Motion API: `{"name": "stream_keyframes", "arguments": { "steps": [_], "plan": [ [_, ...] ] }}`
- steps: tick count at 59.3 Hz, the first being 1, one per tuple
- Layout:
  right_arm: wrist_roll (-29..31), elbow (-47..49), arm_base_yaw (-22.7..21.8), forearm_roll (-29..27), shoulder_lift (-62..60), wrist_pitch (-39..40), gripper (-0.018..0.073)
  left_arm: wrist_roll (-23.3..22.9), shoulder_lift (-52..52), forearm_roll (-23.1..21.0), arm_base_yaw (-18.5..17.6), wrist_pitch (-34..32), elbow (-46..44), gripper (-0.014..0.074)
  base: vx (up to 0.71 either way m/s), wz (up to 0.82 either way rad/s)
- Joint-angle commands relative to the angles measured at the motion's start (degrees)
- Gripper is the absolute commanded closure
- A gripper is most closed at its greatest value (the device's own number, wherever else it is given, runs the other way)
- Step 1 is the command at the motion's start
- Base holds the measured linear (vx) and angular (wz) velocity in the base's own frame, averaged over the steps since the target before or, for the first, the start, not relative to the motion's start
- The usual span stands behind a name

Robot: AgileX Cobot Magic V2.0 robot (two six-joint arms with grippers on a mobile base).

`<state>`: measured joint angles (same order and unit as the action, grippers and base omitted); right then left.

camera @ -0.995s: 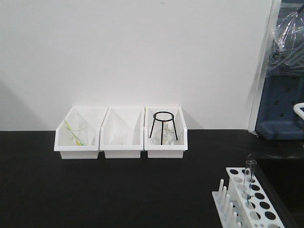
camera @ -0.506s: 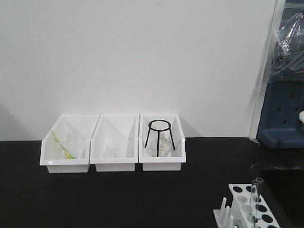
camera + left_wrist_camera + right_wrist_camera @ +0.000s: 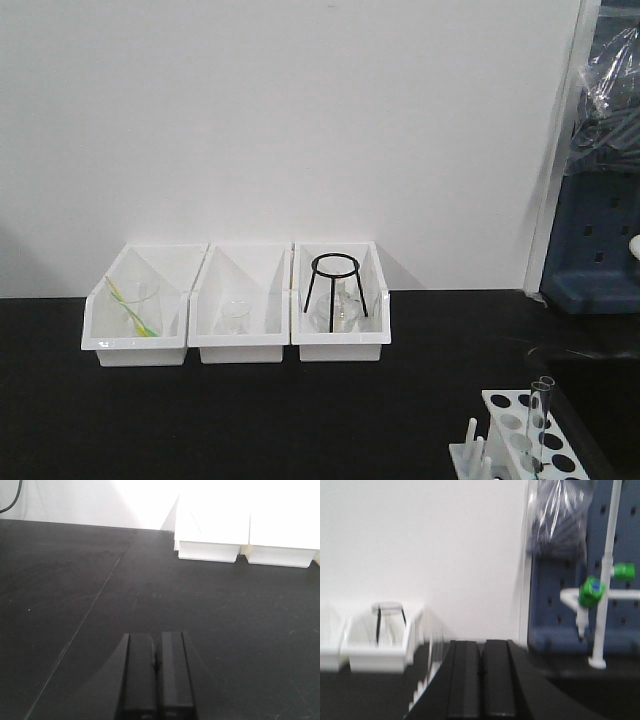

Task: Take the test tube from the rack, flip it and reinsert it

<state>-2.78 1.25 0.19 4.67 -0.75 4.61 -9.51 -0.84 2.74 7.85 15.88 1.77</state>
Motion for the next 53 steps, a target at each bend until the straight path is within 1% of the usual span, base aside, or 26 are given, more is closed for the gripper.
{"name": "stream_keyframes", "arguments": {
  "steps": [1, 4, 7, 10, 13, 18, 20, 27, 35, 40, 47, 52, 53],
  "plan": [
    [0.01, 9.89, -0.15, -0.16, 1.28, 8.15, 0.0571, -0.01, -0.17, -0.21, 0.09, -4.53, 0.11, 0.0603, 0.0, 0.0],
    [1.04, 16.04, -0.15, -0.1, 4.85, 7.45, 0.0571, -0.01, -0.17, -0.21, 0.09, -4.53, 0.11, 0.0603, 0.0, 0.0],
    [3.27, 21.64, -0.15, -0.06, 10.47, 7.52, 0.0571, -0.01, -0.17, -0.21, 0.09, -4.53, 0.11, 0.0603, 0.0, 0.01],
    [4.72, 27.15, -0.15, -0.23, 18.26, 7.52, 0.0571, -0.01, -0.17, -0.21, 0.09, -4.53, 0.11, 0.0603, 0.0, 0.0],
    [4.73, 31.05, -0.15, -1.1, 25.21, 7.58, 0.0571, -0.01, -0.17, -0.21, 0.09, -4.53, 0.11, 0.0603, 0.0, 0.0],
    [3.48, 35.84, -0.15, -2.78, 34.84, 7.63, 0.0571, -0.01, -0.17, -0.21, 0.09, -4.53, 0.11, 0.0603, 0.0, -0.01],
    [2.01, 37.48, -0.15, -3.93, 38.44, 7.46, 0.0571, -0.01, -0.17, -0.21, 0.09, -4.53, 0.11, 0.0603, 0.0, -0.01],
    [-1.45, 41.05, -0.15, -6.93, 47.37, 7.72, 0.0568, -0.01, -0.17, -0.21, 0.09, -4.53, 0.11, 0.0603, 0.0, 0.0],
    [-1.72, 42.23, -0.15, -6.89, 51.51, 7.69, 0.0564, -0.01, -0.17, -0.21, 0.09, -4.53, 0.11, 0.0603, 0.0, 0.0],
    [-1.6, 42.23, -0.15, -6.83, 51.94, 6.89, 0.0561, -0.01, -0.17, -0.21, 0.09, -4.53, 0.11, 0.0603, 0.0, 0.0],
    [1.24, 42.23, -0.15, -6.59, 51.94, 6.83, 0.0548, -0.01, -0.17, -0.21, 0.09, -4.53, 0.11, 0.0603, 0.0, 0.0],
    [3.96, 42.23, -0.15, -6.59, 51.94, 6.25, 0.0511, -0.01, -0.17, -0.21, 0.09, -4.53, 0.11, 0.0603, 0.0, 0.0],
    [4.89, 42.23, -0.15, -6.59, 51.94, 5.34, 0.0452, -0.01, -0.17, -0.21, 0.09, -4.53, 0.11, 0.0603, 0.0, 0.0]
  ]
}}
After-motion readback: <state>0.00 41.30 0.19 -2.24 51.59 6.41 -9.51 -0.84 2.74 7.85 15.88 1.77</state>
